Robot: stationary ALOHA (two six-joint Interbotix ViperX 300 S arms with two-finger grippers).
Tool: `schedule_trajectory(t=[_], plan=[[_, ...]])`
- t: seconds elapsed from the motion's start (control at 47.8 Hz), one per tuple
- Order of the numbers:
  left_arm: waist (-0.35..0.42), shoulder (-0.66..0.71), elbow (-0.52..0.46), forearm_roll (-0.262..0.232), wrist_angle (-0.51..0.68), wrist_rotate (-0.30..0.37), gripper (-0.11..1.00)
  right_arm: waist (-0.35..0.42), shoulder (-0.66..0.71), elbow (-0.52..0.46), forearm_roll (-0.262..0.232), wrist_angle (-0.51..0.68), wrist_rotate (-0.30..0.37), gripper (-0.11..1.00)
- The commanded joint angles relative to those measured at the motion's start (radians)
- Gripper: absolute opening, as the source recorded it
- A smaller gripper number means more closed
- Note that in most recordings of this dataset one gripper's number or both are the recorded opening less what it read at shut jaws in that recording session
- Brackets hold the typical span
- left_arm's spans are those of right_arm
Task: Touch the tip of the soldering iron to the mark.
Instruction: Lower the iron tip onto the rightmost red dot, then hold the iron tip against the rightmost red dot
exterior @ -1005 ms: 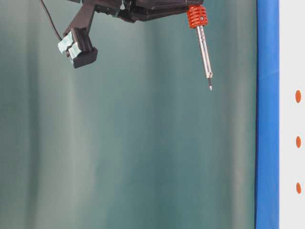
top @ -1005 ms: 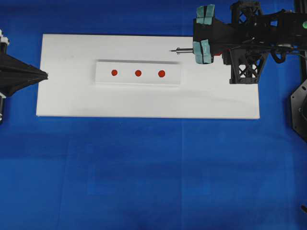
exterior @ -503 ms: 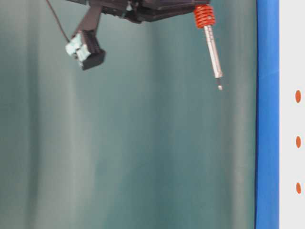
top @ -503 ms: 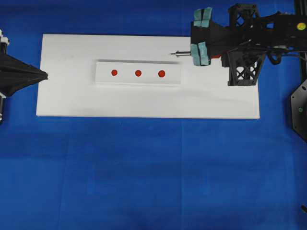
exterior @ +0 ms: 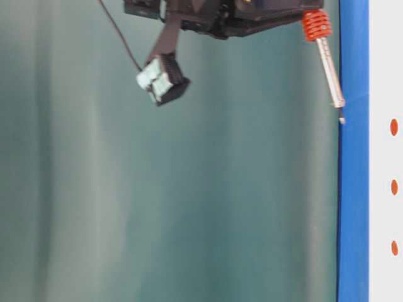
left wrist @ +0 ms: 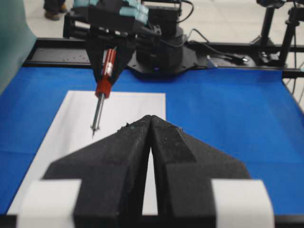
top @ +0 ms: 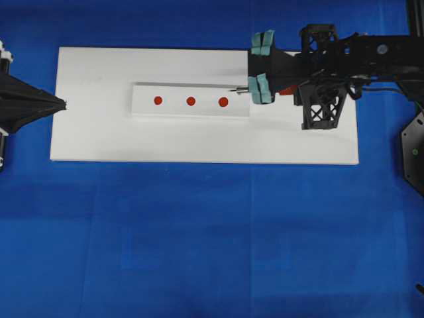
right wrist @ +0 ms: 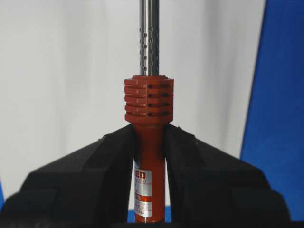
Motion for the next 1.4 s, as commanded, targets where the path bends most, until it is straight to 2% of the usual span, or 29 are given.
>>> schedule_trajectory(t=[0.0, 0.545, 1.382], plan=[[0.0, 0.005, -0.011, 0.0, -0.011, 0.0, 0.0, -0.002, 0.012, -0.005, 0.0, -0.018, -0.003, 0.06], [0.0, 0.006, -0.008, 0.0, -0.009, 0.003, 0.0, -0.002, 0.112, -0.008, 0.003, -0.066, -0.006, 0.06], [0.0, 0.005, -0.008, 0.0, -0.011, 0.003, 0.0, -0.005, 0.117, -0.009, 0.003, -0.069, -0.006, 0.06]])
